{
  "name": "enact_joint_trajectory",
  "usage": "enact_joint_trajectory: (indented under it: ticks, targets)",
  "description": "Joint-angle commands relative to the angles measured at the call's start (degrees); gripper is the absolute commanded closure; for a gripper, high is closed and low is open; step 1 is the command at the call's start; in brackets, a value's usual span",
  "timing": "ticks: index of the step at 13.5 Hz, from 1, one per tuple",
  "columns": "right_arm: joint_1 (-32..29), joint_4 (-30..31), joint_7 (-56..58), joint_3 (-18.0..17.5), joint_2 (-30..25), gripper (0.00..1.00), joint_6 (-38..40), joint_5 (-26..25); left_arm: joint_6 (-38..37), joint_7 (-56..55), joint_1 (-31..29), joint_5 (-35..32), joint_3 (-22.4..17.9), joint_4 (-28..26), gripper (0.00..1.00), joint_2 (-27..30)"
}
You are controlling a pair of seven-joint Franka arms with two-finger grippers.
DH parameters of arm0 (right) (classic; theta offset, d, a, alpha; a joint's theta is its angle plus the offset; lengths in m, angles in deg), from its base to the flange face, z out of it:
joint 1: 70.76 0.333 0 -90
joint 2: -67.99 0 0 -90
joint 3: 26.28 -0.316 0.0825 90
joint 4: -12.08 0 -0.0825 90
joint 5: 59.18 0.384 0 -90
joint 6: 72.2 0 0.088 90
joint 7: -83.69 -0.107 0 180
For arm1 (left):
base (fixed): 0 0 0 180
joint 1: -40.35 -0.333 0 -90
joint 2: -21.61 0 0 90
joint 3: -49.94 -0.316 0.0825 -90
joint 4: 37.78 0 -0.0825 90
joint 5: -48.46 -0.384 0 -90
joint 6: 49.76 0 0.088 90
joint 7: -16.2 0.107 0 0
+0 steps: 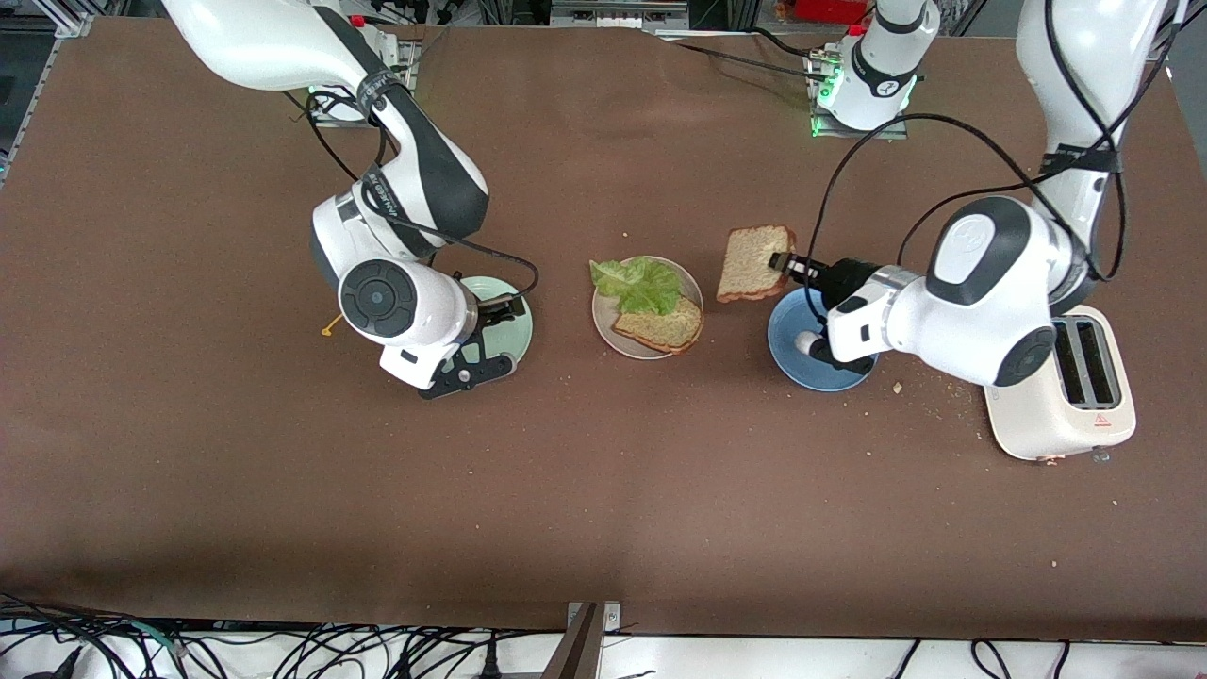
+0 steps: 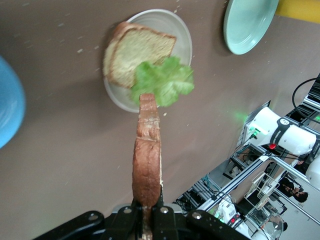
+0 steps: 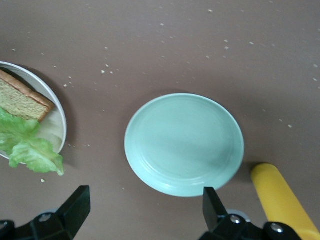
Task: Make sandwich in beige plate with both arms
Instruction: 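Withdraw the right gripper while the left gripper lays toast on lettuce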
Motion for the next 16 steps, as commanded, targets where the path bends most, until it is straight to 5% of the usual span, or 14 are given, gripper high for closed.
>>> enact_joint_trajectory:
  ticks: [1,6,10,16]
  targets:
    - [-3.75,-0.07,1.69,0.31,-2.69,0.00,4.55,0.64,4.17,0.53,3.98,2.34,-0.42,1.26,1.00,-2.93]
    - [-10.00,-0.51,6.71,0.22,-5.15,0.00,8.60,0.55,7.06,15.27,2.85,13.94,-0.68,1.09,1.00,-8.73]
    - [-12.73,0.98,13.46,3.46,-9.27,0.00,8.00,0.99,9.80,25.03,2.23,19.92,-0.68,-0.58,1.00,-12.43]
    - [-15.63,19.77,13.13,3.56,-25.26,0.00,-2.54,0.64,12.79,36.55,1.70,23.87,-0.77,-2.16,1.00,-17.44]
